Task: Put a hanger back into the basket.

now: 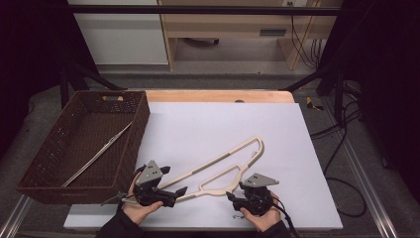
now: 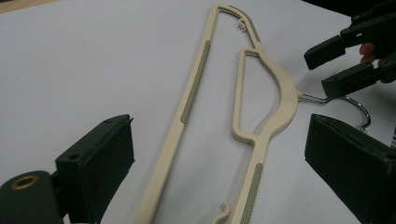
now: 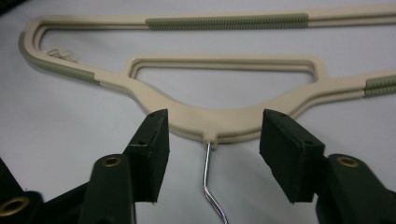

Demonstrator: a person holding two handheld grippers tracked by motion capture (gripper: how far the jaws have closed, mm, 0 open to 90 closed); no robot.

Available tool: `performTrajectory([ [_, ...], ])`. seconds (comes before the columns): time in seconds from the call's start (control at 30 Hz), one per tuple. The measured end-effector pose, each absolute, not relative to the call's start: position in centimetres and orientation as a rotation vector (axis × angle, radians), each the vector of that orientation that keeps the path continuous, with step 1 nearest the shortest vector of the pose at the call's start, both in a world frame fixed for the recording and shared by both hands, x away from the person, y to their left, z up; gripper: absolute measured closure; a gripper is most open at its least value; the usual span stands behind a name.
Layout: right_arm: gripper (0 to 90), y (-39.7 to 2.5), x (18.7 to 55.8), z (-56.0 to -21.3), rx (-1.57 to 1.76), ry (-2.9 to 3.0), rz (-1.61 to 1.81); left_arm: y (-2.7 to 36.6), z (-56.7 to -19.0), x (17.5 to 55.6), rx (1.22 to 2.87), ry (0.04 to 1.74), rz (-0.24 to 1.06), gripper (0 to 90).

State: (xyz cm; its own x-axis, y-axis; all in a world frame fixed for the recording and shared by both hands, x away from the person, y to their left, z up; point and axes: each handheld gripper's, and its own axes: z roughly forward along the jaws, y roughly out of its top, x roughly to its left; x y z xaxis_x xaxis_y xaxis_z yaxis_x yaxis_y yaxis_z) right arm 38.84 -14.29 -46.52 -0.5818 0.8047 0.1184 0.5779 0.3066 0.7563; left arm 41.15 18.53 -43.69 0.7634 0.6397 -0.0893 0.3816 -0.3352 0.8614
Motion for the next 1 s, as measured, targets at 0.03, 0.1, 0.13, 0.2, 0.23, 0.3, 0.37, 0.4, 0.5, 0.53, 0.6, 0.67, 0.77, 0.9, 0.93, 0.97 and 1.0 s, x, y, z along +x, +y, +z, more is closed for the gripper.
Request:
performTrajectory([
  [0.03, 47.4, -14.3, 38.8, -46.6, 1.278, 2.294, 1.144, 18.7, -43.8, 41.1, 1.959, 0.780, 0.328, 6.9],
  [0.1, 53.5, -14.5, 38.8, -46.9, 1.290, 2.307, 1.125, 18.8, -44.0, 41.2, 1.958, 0.786, 0.327, 6.9],
  [0.13, 56.4, -14.5, 38.9, -47.1, 1.307, 2.308, 1.117, 18.8, -44.1, 41.2, 1.959, 0.789, 0.329, 6.8],
  [0.2, 63.1, -14.5, 38.8, -47.3, 1.328, 2.320, 1.107, 18.8, -44.2, 41.3, 1.964, 0.792, 0.327, 6.6],
  [0.23, 65.3, -14.5, 38.9, -47.3, 1.329, 2.328, 1.100, 18.8, -44.3, 41.3, 1.968, 0.791, 0.328, 6.6],
  [0.3, 69.2, -14.4, 38.9, -47.5, 1.334, 2.339, 1.099, 18.8, -44.3, 41.3, 1.967, 0.791, 0.324, 6.7],
  [0.37, 71.8, -14.3, 38.8, -47.6, 1.343, 2.350, 1.106, 18.7, -44.4, 41.3, 1.968, 0.789, 0.322, 6.9],
  [0.4, 74.0, -14.2, 38.8, -47.6, 1.346, 2.351, 1.103, 18.7, -44.4, 41.3, 1.968, 0.788, 0.323, 6.9],
  [0.5, 78.7, -14.1, 38.8, -47.7, 1.349, 2.357, 1.088, 18.6, -44.4, 41.3, 1.971, 0.785, 0.323, 7.2],
  [0.53, 80.4, -14.0, 38.8, -47.8, 1.363, 2.353, 1.102, 18.6, -44.4, 41.3, 1.971, 0.784, 0.320, 7.5],
  [0.6, 82.8, -13.8, 38.7, -47.9, 1.358, 2.353, 1.097, 18.5, -44.5, 41.3, 1.975, 0.783, 0.317, 7.6],
  [0.67, 84.7, -13.8, 38.7, -47.9, 1.355, 2.350, 1.075, 18.5, -44.6, 41.3, 1.978, 0.782, 0.315, 7.8],
  [0.77, 87.3, -13.7, 38.6, -47.9, 1.358, 2.338, 1.072, 18.4, -44.6, 41.3, 1.979, 0.782, 0.315, 8.0],
  [0.9, 88.2, -13.7, 38.5, -47.9, 1.391, 2.326, 1.074, 18.4, -44.7, 41.3, 1.981, 0.783, 0.315, 8.1],
  [0.93, 88.3, -13.7, 38.6, -47.9, 1.390, 2.323, 1.079, 18.4, -44.7, 41.3, 1.985, 0.782, 0.315, 8.2],
  [0.97, 88.4, -13.7, 38.6, -47.9, 1.403, 2.316, 1.080, 18.3, -44.7, 41.3, 1.986, 0.782, 0.313, 8.2],
  [1.0, 88.4, -13.8, 38.6, -47.8, 1.401, 2.320, 1.084, 18.3, -44.8, 41.3, 1.986, 0.782, 0.314, 8.2],
])
